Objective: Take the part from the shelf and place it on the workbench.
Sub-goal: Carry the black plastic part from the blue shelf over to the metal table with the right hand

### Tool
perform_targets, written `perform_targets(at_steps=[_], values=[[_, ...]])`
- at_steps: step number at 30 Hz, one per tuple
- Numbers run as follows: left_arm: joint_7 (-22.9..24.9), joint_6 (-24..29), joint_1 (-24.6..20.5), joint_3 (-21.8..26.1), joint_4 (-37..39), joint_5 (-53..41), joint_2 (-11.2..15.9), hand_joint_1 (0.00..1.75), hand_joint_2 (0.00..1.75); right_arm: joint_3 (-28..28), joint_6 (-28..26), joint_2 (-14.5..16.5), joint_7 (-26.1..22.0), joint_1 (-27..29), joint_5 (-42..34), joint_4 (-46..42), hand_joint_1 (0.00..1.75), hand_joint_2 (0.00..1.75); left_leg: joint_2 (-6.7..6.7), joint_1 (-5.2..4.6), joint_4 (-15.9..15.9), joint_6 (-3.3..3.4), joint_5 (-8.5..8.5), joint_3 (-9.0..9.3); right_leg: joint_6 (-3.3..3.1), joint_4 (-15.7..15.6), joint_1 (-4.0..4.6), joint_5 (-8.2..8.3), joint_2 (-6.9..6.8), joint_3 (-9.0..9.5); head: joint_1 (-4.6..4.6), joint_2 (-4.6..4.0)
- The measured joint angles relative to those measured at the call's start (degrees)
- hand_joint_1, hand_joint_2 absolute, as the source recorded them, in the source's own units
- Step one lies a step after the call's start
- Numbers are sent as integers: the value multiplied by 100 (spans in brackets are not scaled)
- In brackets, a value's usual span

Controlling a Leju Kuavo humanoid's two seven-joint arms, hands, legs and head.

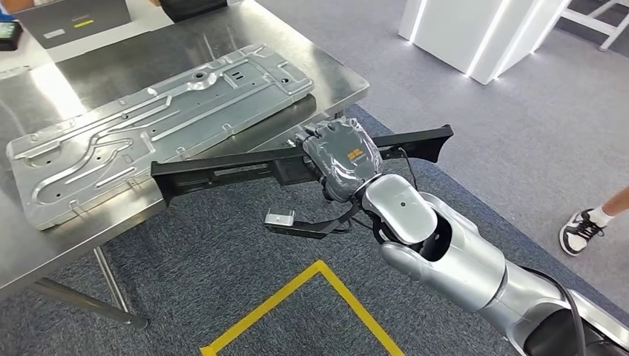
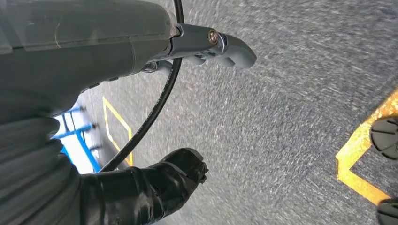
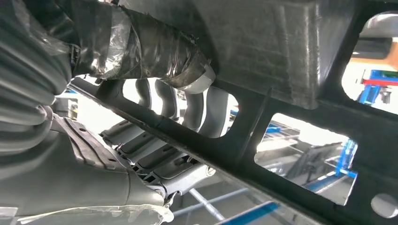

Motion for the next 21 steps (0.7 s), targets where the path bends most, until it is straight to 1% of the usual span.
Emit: perform_targets(at_steps=[1,2,3,4,5,6,7,8,9,10,11,12,13,14,15,16,17,18,19,20,21], values=[[0,0,2,9,0,0,1,0,175,1,3,3,2,-32,-2,0,175,175,-86,-1,8,-4,-2,3,-32,-387,2,244,84,150,0,0],[0,0,4,19,0,0,-2,0,175,1,4,4,3,-64,-2,1,175,175,-159,-6,17,-16,-2,-5,-68,-766,-1,419,229,304,-1,0],[0,-1,4,27,0,0,-4,0,175,1,4,6,4,-90,-3,1,175,175,-227,-1,23,-37,2,-20,-92,-1063,0,533,347,421,-1,1],[-1,-1,9,33,0,1,-6,0,175,1,5,12,3,-107,-3,0,175,175,-292,13,25,-69,10,-41,-106,-1230,9,571,422,485,-1,0],[-1,-2,17,39,0,2,-7,0,175,1,7,18,2,-116,-5,0,175,175,-358,31,17,-111,22,-63,-114,-1280,21,554,433,504,0,0],[-2,-2,28,46,0,4,-4,0,175,1,8,27,3,-126,-10,-1,175,175,-434,44,-3,-157,38,-75,-125,-1316,29,565,359,528,2,-1],[-2,-2,40,54,2,7,2,0,175,1,10,42,3,-138,-19,-1,175,175,-434,49,-5,-191,41,-85,-145,-1363,22,582,277,566,1,-1],[-2,-4,48,61,4,9,6,0,175,1,13,57,4,-151,-30,-2,175,175,-329,38,38,-217,6,-108,-172,-1422,7,605,200,613,-6,0],[-2,-8,46,66,6,10,8,0,175,1,21,70,5,-174,-43,-3,175,175,-158,26,179,-237,-83,-174,-197,-1483,-10,630,116,660,-14,-1],[-2,-11,39,69,7,11,10,0,175,1,38,81,6,-196,-57,-4,175,175,60,29,440,-250,-226,-296,-214,-1523,-15,644,35,690,-22,0],[-2,-14,30,71,7,11,7,0,175,1,60,85,9,-212,-73,-5,175,175,228,33,783,-271,-393,-468,-227,-1537,-8,643,-42,705,-28,0],[-2,-15,20,73,7,11,7,0,175,1,83,85,13,-227,-91,-4,175,175,312,50,1134,-293,-529,-652,-232,-1535,-1,635,-131,710,-28,0],[-2,-15,16,75,7,11,7,0,175,2,106,84,19,-230,-114,-3,175,175,353,65,1375,-317,-584,-784,-232,-1529,3,621,-220,714,-28,1],[-2,-15,17,78,7,11,8,0,175,2,125,84,29,-231,-141,-2,175,175,378,80,1428,-342,-541,-822,-226,-1521,2,605,-307,716,-28,1],[-1,-14,22,80,8,11,13,0,175,3,143,84,40,-238,-168,-2,175,175,411,94,1264,-361,-405,-744,-213,-1504,-3,584,-385,719,-28,1],[-1,-13,30,81,9,11,19,0,175,3,159,84,54,-250,-198,-1,175,175,481,104,913,-376,-212,-562,-192,-1479,-11,555,-455,725,-28,1],[0,-11,33,83,10,11,25,0,175,3,170,82,70,-268,-227,-1,175,175,584,95,553,-371,-75,-367,-162,-1448,-6,521,-520,725,-29,1],[0,-10,38,85,11,11,31,0,175,3,179,79,86,-289,-252,1,175,175,661,82,256,-345,25,-216,-128,-1410,4,486,-577,724,-27,0],[0,-9,39,87,12,10,33,0,175,3,183,75,98,-310,-272,3,175,175,706,65,87,-307,63,-132,-95,-1383,21,460,-627,723,-26,0],[0,-9,41,90,13,10,34,0,175,2,190,70,107,-327,-282,5,175,175,701,45,55,-261,46,-122,-65,-1370,38,444,-669,724,-26,0],[0,-9,47,92,13,8,36,0,175,2,216,68,118,-344,-266,9,175,175,644,40,52,-218,55,-136,-38,-1367,42,436,-708,734,-25,0]])
